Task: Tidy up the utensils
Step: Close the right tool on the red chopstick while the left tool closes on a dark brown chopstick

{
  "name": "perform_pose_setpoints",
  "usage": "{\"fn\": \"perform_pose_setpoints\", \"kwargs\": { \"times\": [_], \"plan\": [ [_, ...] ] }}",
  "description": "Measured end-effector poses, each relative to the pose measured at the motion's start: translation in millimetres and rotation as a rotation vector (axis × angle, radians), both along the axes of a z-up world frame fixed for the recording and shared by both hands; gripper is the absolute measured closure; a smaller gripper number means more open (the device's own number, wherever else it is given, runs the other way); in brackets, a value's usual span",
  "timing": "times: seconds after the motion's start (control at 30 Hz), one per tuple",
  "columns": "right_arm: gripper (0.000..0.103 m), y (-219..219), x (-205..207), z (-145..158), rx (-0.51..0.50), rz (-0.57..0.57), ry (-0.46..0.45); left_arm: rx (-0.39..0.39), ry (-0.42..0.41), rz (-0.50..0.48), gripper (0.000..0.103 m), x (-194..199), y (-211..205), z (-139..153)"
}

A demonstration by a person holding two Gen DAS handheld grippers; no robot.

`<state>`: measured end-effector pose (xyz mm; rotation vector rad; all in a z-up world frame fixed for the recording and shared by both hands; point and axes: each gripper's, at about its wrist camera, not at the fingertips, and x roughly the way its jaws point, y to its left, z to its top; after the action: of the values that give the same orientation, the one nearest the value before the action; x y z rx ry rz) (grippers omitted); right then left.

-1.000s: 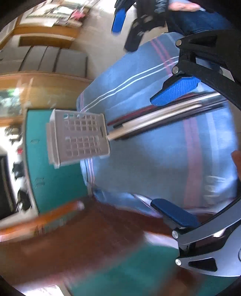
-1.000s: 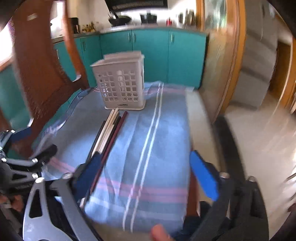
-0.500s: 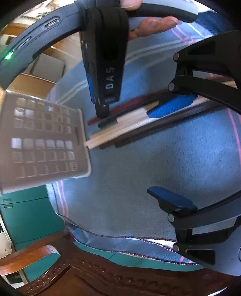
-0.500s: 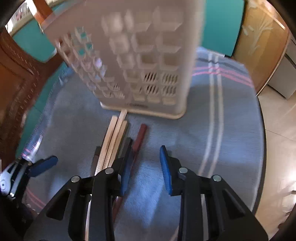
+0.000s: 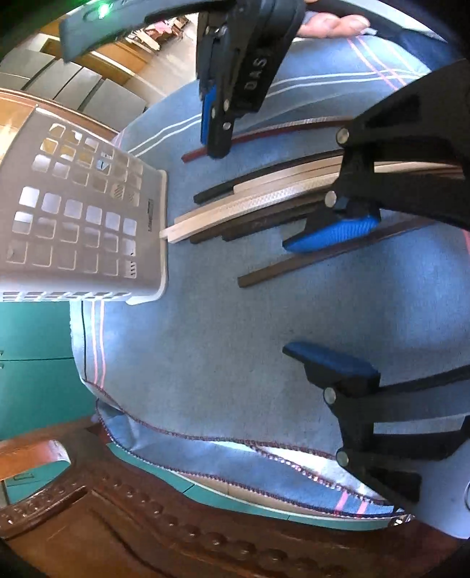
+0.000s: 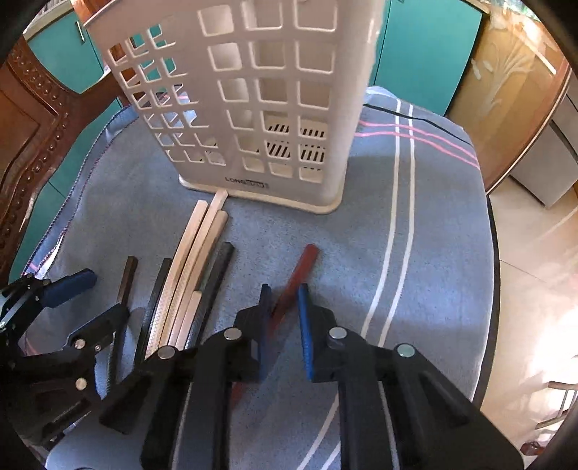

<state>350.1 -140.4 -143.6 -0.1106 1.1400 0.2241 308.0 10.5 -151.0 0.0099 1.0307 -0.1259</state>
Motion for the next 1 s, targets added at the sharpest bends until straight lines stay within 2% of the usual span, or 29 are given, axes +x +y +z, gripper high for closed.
{"fn": "perform_pose_setpoints", "kwargs": {
  "times": [0.13,0.27,0.37,0.4,0.43,0.5,0.8,1.0],
  "plan": [
    [0.087,-3,6,4,-0.026,0.002,-0.004,0.013,0.005,0.027,0.046,10,4,-1],
    [0.08,-3,8,4,-0.046,0.001,-0.016,0.038,0.009,0.062,0.047,15,-3,0],
    [0.08,2,14,3,-0.051,-0.012,-0.023,0.033,0.008,0.076,0.066,15,-6,2],
    [0.082,4,16,3,-0.052,-0.014,-0.024,0.031,0.006,0.075,0.079,16,-7,3],
    [0.088,5,17,3,-0.057,-0.017,-0.027,0.026,0.005,0.069,0.087,11,-10,4],
    [0.089,3,16,3,-0.049,-0.014,-0.026,0.018,0.004,0.06,0.092,6,-14,6],
    [0.093,-10,17,11,-0.04,0.016,-0.023,0.001,0.008,0.025,0.093,-9,-21,11],
    [0.088,-9,14,7,-0.073,0.017,-0.018,0.026,0.009,0.025,0.091,-15,-23,11]
  ]
}}
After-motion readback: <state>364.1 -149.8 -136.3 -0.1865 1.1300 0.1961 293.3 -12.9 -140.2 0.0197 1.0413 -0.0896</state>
